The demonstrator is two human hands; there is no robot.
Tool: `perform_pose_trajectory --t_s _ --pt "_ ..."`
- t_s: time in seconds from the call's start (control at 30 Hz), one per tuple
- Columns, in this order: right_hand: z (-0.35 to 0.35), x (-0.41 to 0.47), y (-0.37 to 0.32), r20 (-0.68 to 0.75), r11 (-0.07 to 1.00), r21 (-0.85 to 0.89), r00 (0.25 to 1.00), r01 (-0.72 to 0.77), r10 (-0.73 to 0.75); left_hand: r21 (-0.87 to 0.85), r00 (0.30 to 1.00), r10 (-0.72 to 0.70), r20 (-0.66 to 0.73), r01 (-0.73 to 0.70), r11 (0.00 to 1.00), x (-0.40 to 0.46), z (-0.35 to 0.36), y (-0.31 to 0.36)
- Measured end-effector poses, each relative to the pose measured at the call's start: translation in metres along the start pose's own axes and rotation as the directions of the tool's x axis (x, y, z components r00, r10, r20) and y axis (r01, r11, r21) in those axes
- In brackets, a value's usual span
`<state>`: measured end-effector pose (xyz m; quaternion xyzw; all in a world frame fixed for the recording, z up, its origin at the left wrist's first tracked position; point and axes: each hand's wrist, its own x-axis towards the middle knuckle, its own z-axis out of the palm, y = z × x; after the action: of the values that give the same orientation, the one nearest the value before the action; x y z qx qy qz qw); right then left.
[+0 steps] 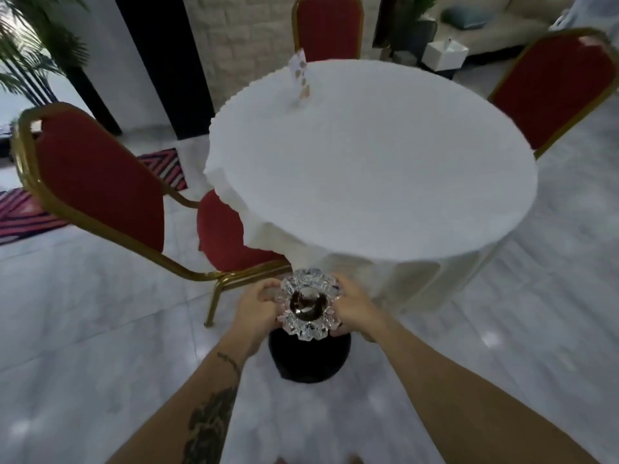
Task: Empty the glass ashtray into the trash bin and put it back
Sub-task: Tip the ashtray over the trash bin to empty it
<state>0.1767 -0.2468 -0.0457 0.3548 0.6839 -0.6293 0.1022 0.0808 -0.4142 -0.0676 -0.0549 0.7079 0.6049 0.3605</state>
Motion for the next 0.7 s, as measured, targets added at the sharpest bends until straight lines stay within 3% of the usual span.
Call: perform_pose_trajectory --t_s 0.1,0.37,0.5,0.6,0.7 --pt "0.015 0.024 0.033 -0.012 0.995 -0.067 0.997 -0.073 0.072 0.05 1.0 -0.03 -0.01 0.03 0.998 0.022 -0.006 -0.032" --pt "0.041 0.11 0.14 -0.042 0.978 -0.191 0.996 -0.083 0.077 0.133 0.998 0.031 -0.05 -0.024 0.991 0.098 0.004 -0.146" --pt "0.048 0.151 0.186 -0.091 0.955 -0.297 0.996 -0.018 -0.009 0.223 0.989 0.117 -0.092 -0.094 0.97 0.135 0.011 -0.19" --pt "0.054 0.188 0.221 -0.109 0.919 -0.379 0.981 0.108 -0.16 0.291 0.97 0.188 -0.153 -0.137 0.947 0.174 0.015 -0.223" --pt "0.057 0.218 0.245 -0.099 0.915 -0.344 0.961 0.211 -0.26 0.346 0.953 0.256 -0.165 -0.187 0.919 0.206 0.016 -0.242"
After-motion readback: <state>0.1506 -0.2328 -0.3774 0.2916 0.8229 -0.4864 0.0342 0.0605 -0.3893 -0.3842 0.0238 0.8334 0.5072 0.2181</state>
